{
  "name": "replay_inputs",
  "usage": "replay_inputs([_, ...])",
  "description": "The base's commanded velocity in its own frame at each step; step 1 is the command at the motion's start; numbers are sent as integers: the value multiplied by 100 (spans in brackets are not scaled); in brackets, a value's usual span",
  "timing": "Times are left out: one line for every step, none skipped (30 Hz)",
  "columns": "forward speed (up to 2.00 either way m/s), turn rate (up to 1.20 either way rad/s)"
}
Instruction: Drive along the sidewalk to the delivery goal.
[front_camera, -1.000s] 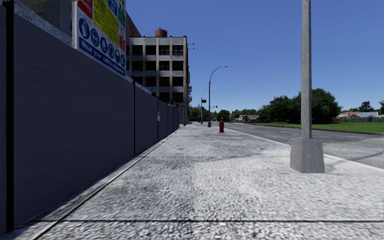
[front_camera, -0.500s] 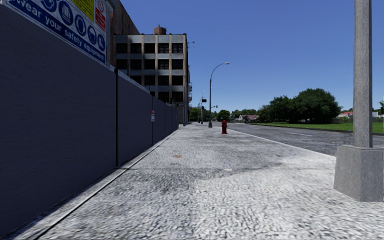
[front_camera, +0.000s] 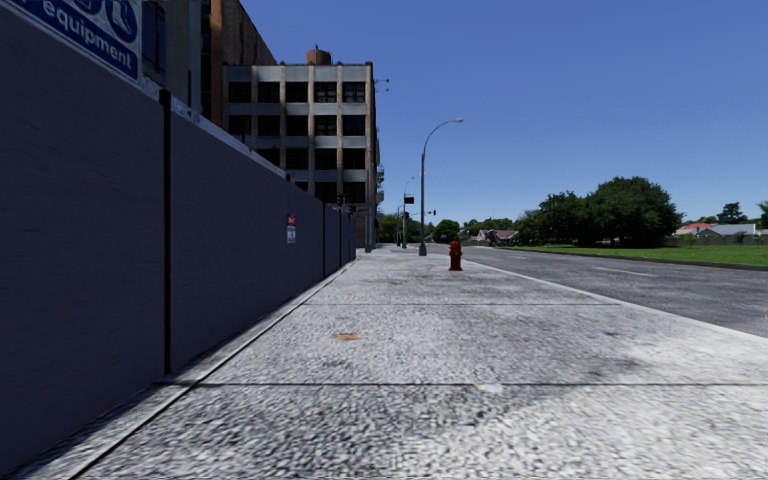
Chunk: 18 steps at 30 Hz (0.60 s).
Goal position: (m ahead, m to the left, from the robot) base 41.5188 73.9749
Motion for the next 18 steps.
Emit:
replay_inputs([200, 0])
replay_inputs([200, 0])
replay_inputs([200, 0])
replay_inputs([200, 0])
replay_inputs([200, 0])
replay_inputs([200, 0])
replay_inputs([200, 0])
replay_inputs([200, 0])
replay_inputs([200, 0])
replay_inputs([200, 0])
replay_inputs([200, 0])
replay_inputs([200, 0])
replay_inputs([200, 0])
replay_inputs([200, 0])
replay_inputs([200, 0])
replay_inputs([200, 0])
replay_inputs([200, 0])
replay_inputs([200, 0])
